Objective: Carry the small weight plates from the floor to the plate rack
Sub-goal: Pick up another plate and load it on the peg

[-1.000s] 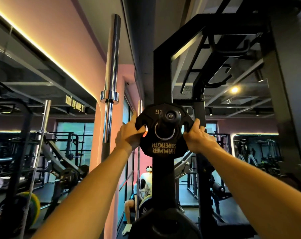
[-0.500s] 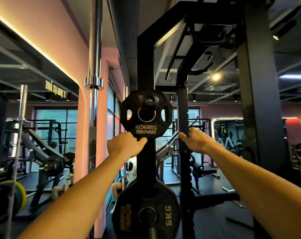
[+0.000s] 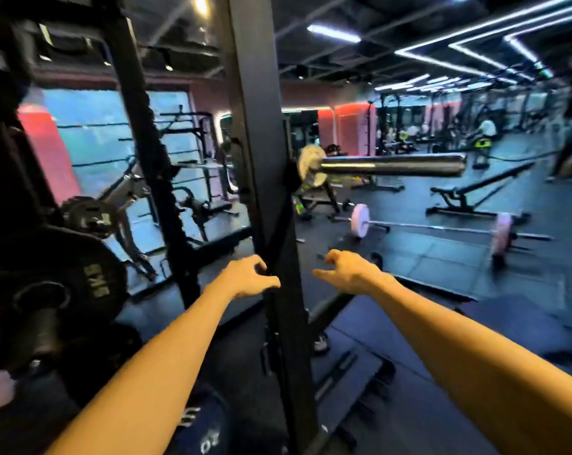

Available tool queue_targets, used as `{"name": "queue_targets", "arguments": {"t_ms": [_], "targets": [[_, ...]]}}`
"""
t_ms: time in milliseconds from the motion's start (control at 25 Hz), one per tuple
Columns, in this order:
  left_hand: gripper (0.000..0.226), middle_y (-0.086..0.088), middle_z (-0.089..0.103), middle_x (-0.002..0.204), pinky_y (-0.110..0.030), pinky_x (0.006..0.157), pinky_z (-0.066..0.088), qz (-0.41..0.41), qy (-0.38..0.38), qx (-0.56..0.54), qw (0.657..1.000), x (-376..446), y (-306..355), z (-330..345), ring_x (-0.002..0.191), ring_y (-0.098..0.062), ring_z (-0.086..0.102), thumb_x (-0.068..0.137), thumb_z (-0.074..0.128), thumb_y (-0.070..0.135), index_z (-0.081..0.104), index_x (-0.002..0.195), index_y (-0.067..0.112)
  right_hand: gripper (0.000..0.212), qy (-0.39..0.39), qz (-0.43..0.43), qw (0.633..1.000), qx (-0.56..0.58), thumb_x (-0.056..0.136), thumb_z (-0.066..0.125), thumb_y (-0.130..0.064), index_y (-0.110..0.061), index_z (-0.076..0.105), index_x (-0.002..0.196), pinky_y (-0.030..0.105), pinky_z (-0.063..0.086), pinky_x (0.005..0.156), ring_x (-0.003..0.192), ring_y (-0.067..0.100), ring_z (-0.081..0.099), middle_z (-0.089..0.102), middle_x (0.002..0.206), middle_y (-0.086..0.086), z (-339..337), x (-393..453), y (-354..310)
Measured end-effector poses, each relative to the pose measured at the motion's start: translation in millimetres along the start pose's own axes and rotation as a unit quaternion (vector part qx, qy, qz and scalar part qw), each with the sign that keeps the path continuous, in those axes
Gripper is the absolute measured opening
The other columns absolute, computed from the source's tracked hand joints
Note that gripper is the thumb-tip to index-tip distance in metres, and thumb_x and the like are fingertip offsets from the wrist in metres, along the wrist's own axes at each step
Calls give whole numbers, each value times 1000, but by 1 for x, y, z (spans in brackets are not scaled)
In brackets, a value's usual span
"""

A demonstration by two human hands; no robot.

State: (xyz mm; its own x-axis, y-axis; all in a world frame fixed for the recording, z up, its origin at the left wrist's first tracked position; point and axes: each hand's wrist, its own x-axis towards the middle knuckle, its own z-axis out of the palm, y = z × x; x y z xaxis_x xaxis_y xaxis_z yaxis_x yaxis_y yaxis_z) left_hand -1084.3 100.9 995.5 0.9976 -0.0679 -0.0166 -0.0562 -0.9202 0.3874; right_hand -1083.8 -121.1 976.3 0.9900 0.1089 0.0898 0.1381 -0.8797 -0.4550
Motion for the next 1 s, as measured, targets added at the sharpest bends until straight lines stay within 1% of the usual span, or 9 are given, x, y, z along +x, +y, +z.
{"name": "queue_targets", "arguments": {"t_ms": [120,240,320,440,560,680,800,920,1000], "targets": [[52,-2,60,106,-27,78,42,8,-104,-49,993,-16,39,122,93,-19,55,76,75,47,59,118,21,49,-39,73,996,16,89,56,-45,-11,55,125,37,44,95,117,32,55,60,127,13,28,-65,106],[56,-5,62,114,-30,82,46,26,-246,-36,968,-58,87,249,99,-22,60,76,75,48,58,121,20,47,-87,187,978,30,88,55,-42,-6,58,117,42,49,92,107,33,60,64,117,17,65,-151,214],[60,-4,60,120,-31,83,46,16,-312,-29,950,-90,104,317,101,-22,59,74,74,54,57,121,21,45,-108,239,963,53,87,56,-41,-5,59,114,43,49,91,103,33,61,64,115,17,96,-207,266],[63,-5,61,123,-33,85,45,-6,-410,2,912,-150,131,416,107,-23,59,72,72,58,56,122,22,47,-151,334,925,100,87,57,-43,-7,58,117,38,47,94,112,31,57,61,123,15,139,-304,338],[59,-3,61,112,-29,82,40,-27,-503,41,863,-206,150,483,103,-19,54,79,67,55,54,124,19,48,-213,419,871,142,88,57,-43,-5,59,118,36,46,95,115,30,57,62,125,16,186,-392,387],[55,-2,61,119,-29,85,41,-32,-540,72,838,-228,159,521,107,-19,54,80,65,55,57,122,20,46,-270,468,823,177,88,58,-42,-5,58,117,36,47,93,113,30,57,61,124,16,217,-449,414],[45,0,63,121,-28,86,44,-27,-551,92,829,-218,173,542,106,-19,57,80,65,52,63,112,22,44,-309,489,792,195,88,59,-40,-6,58,116,34,46,90,110,29,57,62,123,14,228,-460,440],[43,0,63,121,-30,92,45,-23,-566,102,818,-171,200,569,110,-19,57,80,63,54,65,110,23,44,-313,498,785,196,89,58,-39,-6,57,118,33,45,91,113,29,57,61,124,14,219,-426,484],[46,0,61,123,-31,92,45,-18,-577,106,809,-124,227,588,110,-20,56,79,62,56,63,111,24,41,-301,497,790,193,91,56,-38,-6,57,117,33,45,89,112,29,57,61,123,14,208,-388,525]]}}
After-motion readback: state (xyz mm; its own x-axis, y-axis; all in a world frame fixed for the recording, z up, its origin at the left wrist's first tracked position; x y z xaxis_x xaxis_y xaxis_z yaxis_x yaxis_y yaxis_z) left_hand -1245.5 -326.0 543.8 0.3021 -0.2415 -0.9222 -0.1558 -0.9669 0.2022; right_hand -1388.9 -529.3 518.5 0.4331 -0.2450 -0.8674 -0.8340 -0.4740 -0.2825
